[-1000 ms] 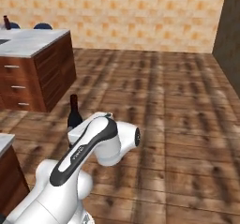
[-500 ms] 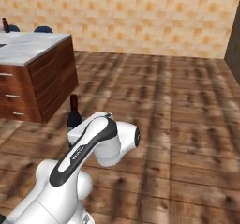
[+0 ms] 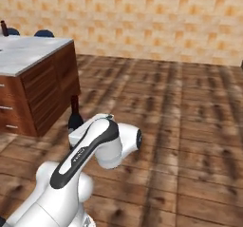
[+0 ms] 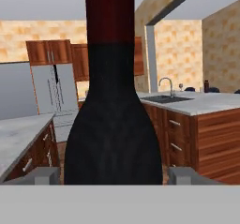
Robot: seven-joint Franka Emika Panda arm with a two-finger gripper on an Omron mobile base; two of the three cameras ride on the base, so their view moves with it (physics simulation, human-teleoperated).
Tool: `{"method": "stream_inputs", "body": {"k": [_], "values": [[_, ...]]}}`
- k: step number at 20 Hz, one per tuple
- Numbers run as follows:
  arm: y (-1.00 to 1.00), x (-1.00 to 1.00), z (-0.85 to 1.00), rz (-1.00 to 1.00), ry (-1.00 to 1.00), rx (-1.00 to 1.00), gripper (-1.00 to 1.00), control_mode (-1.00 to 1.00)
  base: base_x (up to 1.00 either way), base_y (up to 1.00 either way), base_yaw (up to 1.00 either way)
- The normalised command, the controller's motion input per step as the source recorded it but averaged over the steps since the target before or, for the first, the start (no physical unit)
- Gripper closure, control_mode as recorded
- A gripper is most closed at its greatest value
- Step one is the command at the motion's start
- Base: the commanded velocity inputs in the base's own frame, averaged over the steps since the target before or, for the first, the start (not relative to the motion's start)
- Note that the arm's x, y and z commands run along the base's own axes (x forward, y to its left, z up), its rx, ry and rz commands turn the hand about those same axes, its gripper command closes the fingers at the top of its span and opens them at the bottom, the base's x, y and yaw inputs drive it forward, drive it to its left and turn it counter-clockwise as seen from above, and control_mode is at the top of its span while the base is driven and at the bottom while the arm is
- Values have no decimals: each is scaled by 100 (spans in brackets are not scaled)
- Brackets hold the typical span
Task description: There is a wine glass and glass cup on the dining counter. Place the wine bottle next to the wine glass and the juice bottle next to the glass cup.
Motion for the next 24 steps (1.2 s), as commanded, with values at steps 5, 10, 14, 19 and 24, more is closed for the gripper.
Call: {"method": "stream_inputs", "body": {"k": [5,10,14,19,24], "values": [[0,0,0,0,0,0,100,100,84,-9,13],[0,0,0,0,0,0,100,100,84,-9,13],[0,0,0,0,0,0,100,100,84,-9,13],[0,0,0,0,0,0,100,100,84,-9,13],[0,0,0,0,0,0,100,100,84,-9,14]]}}
